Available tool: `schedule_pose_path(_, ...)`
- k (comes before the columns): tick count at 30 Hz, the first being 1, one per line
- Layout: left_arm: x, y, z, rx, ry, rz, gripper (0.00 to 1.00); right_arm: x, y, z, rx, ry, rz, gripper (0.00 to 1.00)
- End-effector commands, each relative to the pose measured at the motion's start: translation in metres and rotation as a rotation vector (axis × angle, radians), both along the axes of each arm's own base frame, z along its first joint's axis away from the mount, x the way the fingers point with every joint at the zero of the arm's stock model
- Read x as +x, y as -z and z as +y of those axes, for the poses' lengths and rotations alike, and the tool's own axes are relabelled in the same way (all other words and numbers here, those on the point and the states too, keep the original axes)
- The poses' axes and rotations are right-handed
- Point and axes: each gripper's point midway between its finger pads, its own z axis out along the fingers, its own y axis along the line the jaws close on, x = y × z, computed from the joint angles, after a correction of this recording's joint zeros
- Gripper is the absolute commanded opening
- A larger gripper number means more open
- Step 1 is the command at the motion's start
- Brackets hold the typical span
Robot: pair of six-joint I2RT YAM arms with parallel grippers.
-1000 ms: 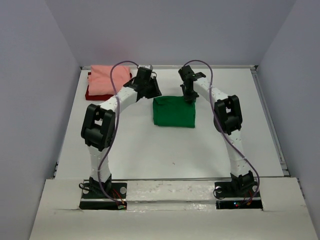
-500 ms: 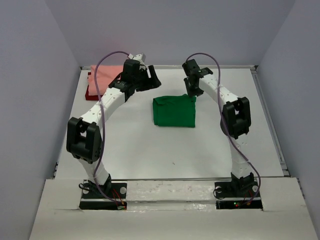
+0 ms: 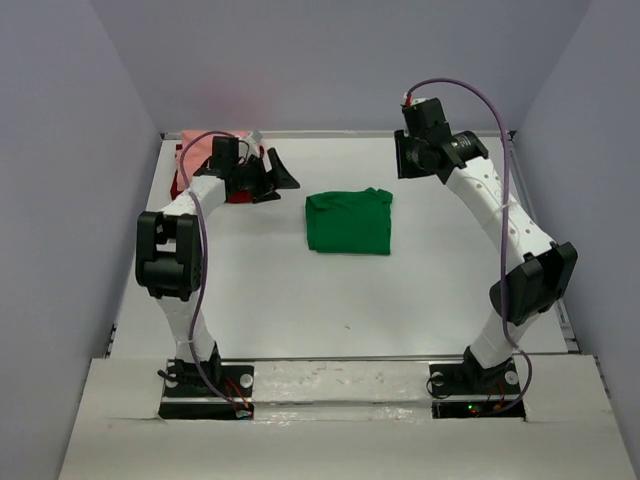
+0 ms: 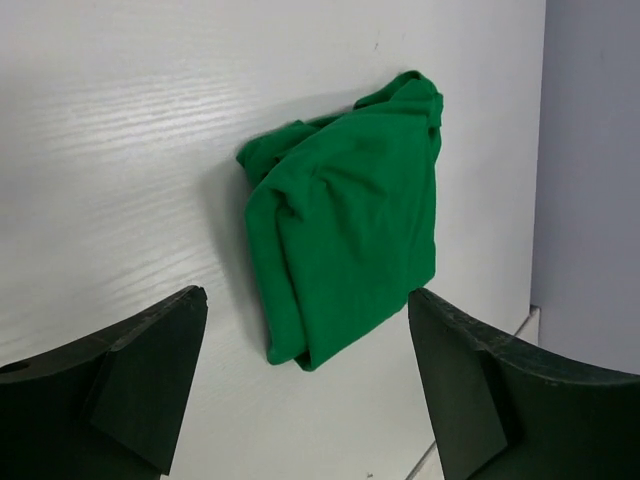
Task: Fold and stack the t-shirts
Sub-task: Smooth out wrinkles on the folded tshirt
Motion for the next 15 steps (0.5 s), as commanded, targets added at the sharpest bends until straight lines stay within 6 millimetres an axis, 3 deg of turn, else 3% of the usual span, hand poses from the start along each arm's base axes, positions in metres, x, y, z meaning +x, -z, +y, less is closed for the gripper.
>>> schedule_pose_path(1,-0.018,-0.001,-0.014,-0.15,0.131,0.03,0.91,-0.008,0.006,0.001,0.012,-0.002,0.009,0.4)
schedule_pose_path(4,-0.017,0.034,-0.013,-0.141,0.116,0.113,0.85,-0.012,0.004,0.001,0.023,-0.005,0.006,0.4)
schedule_pose_path(8,-0.019,0.062,-0.011,-0.121,0.11,0.169,0.84,-0.015,0.006,0.002,0.03,-0.011,0.01,0.4)
schedule_pose_path(15,-0.035,0.095,-0.02,-0.068,0.111,0.24,0.84,-0.015,0.0,0.002,0.039,-0.012,-0.008,0.4)
